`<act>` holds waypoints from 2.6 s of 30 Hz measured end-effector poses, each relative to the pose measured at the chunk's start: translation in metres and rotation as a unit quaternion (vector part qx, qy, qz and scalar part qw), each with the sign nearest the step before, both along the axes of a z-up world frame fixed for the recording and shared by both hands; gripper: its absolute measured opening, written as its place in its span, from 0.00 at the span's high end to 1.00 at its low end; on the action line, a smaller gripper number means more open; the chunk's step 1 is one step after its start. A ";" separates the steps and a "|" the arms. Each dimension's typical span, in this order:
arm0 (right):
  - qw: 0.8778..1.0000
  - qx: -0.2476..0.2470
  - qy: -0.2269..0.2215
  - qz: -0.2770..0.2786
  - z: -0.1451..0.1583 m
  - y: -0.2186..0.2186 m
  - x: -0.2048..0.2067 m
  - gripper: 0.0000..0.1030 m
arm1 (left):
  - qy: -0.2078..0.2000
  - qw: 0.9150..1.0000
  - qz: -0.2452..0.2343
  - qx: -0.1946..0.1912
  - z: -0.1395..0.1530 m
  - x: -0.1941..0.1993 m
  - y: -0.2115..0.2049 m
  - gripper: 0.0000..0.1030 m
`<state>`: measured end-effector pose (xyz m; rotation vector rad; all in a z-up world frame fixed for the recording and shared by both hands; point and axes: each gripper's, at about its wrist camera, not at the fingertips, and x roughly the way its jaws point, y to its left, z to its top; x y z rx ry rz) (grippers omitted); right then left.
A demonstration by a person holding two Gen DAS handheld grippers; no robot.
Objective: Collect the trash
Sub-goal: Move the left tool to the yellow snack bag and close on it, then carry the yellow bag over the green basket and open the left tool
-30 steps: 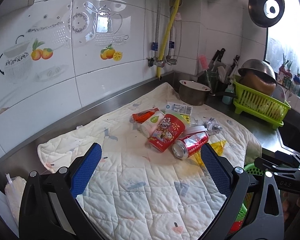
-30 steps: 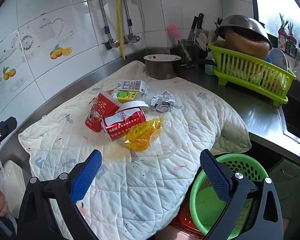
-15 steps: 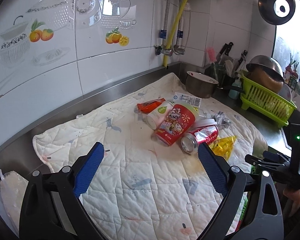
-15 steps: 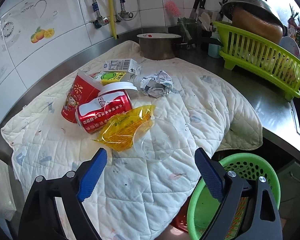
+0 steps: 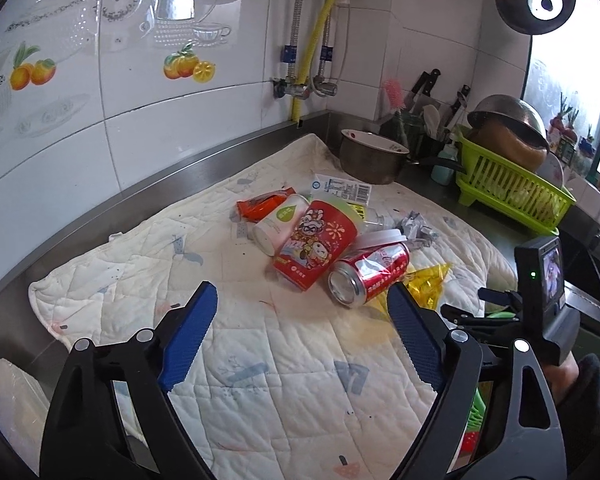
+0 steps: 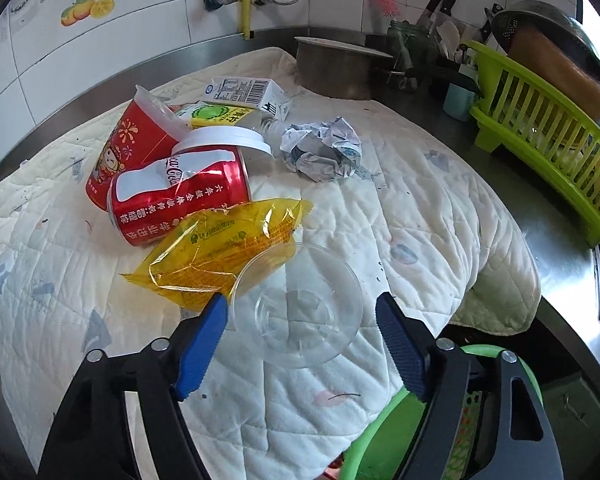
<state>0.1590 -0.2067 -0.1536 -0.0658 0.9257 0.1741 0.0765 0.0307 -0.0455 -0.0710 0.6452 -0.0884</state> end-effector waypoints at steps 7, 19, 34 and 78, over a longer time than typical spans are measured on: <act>1.000 0.016 -0.007 -0.007 0.007 -0.008 -0.006 0.41 | 0.009 0.997 -0.068 -0.016 -0.008 0.022 -0.033 0.23; 0.997 0.040 -0.033 -0.063 0.043 -0.062 -0.067 0.41 | 0.068 0.979 -0.190 -0.022 -0.065 0.079 -0.115 0.33; 0.989 0.025 -0.001 -0.148 0.022 -0.122 -0.124 0.41 | 0.122 0.964 -0.238 -0.003 -0.122 0.109 -0.136 0.35; 0.961 0.006 -0.066 -0.269 0.071 -0.191 -0.224 0.16 | 0.106 0.912 -0.395 -0.002 -0.081 0.014 -0.278 0.76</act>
